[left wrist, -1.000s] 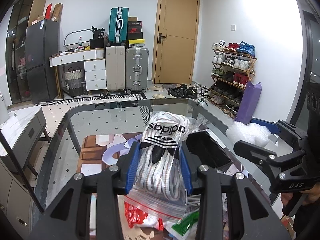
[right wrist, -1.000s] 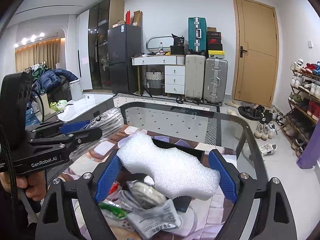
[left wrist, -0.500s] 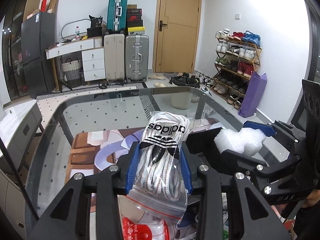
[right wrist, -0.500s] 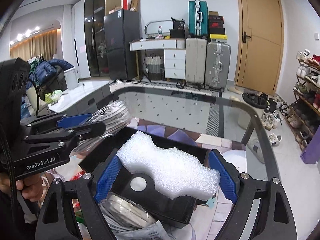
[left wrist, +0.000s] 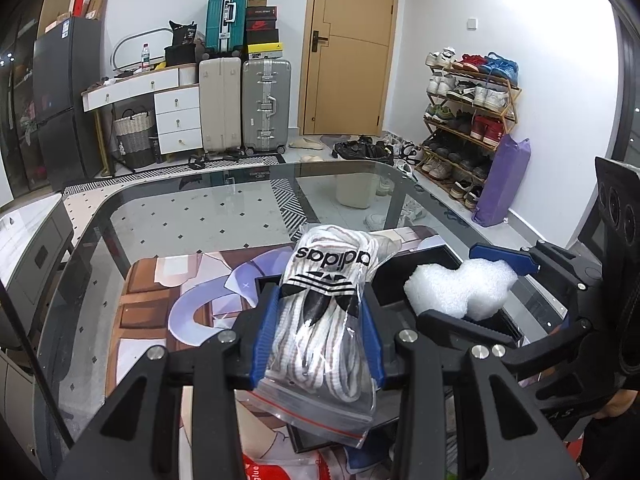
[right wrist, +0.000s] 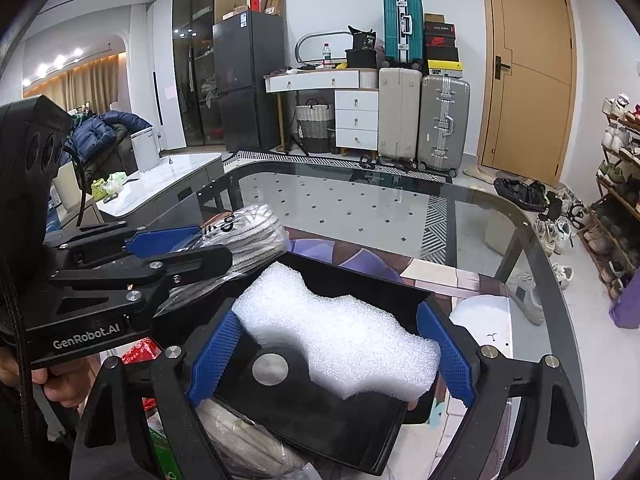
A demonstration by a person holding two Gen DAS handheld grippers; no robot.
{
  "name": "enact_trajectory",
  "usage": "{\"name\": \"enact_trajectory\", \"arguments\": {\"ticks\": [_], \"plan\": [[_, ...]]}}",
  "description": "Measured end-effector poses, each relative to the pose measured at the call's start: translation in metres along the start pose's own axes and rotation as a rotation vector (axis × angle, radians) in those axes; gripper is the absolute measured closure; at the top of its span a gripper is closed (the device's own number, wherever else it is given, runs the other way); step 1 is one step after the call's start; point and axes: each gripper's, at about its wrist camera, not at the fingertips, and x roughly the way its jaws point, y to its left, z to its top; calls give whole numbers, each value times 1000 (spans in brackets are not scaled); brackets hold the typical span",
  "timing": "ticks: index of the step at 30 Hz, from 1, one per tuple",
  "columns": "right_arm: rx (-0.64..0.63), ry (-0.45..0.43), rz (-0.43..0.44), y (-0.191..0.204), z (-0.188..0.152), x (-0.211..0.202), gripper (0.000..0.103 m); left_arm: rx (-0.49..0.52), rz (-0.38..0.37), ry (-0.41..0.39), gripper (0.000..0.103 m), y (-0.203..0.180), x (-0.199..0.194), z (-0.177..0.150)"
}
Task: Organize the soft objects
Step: 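Lower the foam and Adidas bag into the black box and open both grippers, then grasp the silver pouch with the right gripper while the left grasps the red glue packet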
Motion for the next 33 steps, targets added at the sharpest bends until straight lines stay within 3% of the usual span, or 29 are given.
{"name": "enact_trajectory", "arguments": {"ticks": [7,11,15,18,22,23,24,25,33], "plan": [[-18,31,11,1,-1,6,11,2,-21,11,66,-1,1,1],[-41,-5,-52,5,-4,-3,3,6,-15,23,65,-1,2,0],[-18,-15,-63,2,-10,-15,2,35,-11,33,62,-9,3,-4],[-1,-22,-85,0,-17,-25,2,62,23,47,42,-16,7,-6],[38,-42,-103,-3,-26,-43,2,57,28,55,37,-17,3,-7],[49,-48,-105,-4,-28,-49,2,49,24,49,29,-16,0,-8],[56,-52,-106,-3,-31,-53,1,29,20,29,11,-15,-8,-9],[63,-59,-107,-3,-34,-59,1,14,16,8,5,-14,-14,-11],[92,-86,-99,-1,-50,-84,1,-19,48,-22,0,-3,-47,-25]]}}
